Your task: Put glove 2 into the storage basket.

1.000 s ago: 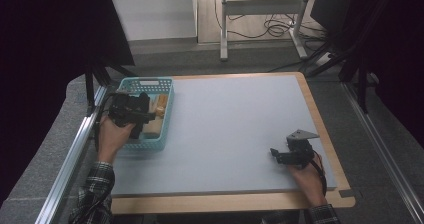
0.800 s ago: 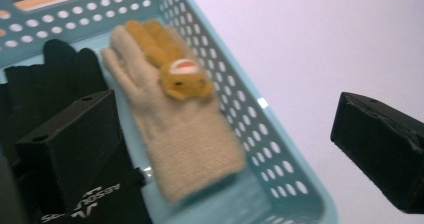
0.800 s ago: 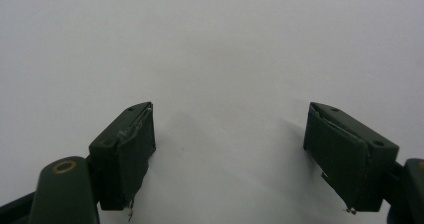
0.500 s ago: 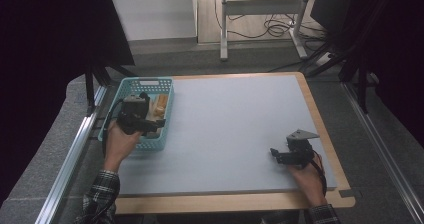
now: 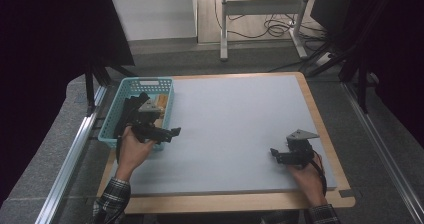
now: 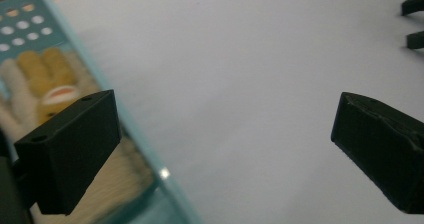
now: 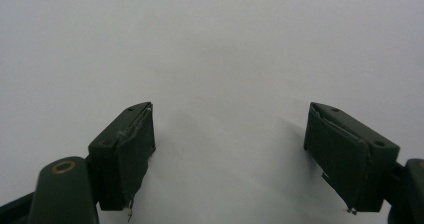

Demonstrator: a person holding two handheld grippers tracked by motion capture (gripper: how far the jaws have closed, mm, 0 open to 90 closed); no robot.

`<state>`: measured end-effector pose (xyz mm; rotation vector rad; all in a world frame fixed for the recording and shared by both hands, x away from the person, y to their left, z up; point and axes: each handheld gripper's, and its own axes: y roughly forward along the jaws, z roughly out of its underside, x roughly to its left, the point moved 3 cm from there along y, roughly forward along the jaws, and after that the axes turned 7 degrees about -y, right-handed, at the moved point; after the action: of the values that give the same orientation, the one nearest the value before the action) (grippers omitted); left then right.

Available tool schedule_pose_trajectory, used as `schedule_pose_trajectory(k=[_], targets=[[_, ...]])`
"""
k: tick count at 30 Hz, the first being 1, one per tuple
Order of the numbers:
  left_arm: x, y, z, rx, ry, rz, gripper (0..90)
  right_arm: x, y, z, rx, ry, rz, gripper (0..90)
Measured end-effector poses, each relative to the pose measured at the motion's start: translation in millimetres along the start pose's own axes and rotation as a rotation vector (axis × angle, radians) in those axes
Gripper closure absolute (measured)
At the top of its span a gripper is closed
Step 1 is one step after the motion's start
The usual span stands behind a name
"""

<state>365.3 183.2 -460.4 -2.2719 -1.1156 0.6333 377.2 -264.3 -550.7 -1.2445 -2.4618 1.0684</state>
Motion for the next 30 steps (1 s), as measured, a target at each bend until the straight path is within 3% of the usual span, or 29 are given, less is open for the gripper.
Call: schedule_pose_trajectory(k=[8,16,21,30], targets=[[-35.4,15.1,10.6,-0.008,0.059,0.062,0.0,0.0,0.0,-0.1,0.000,0.000,-0.001,19.9],[-63.6,43.9,37.7,0.011,0.113,0.114,0.0,0.0,0.0,-0.1,0.000,0.000,0.000,19.9],[-71.1,57.6,54.1,0.028,0.116,0.135,0.0,0.1,0.0,-0.1,0.000,0.001,-0.001,19.9],[-72.1,78.6,76.2,0.083,0.120,0.136,0.0,0.0,0.1,-0.1,0.000,0.000,0.000,19.9]])
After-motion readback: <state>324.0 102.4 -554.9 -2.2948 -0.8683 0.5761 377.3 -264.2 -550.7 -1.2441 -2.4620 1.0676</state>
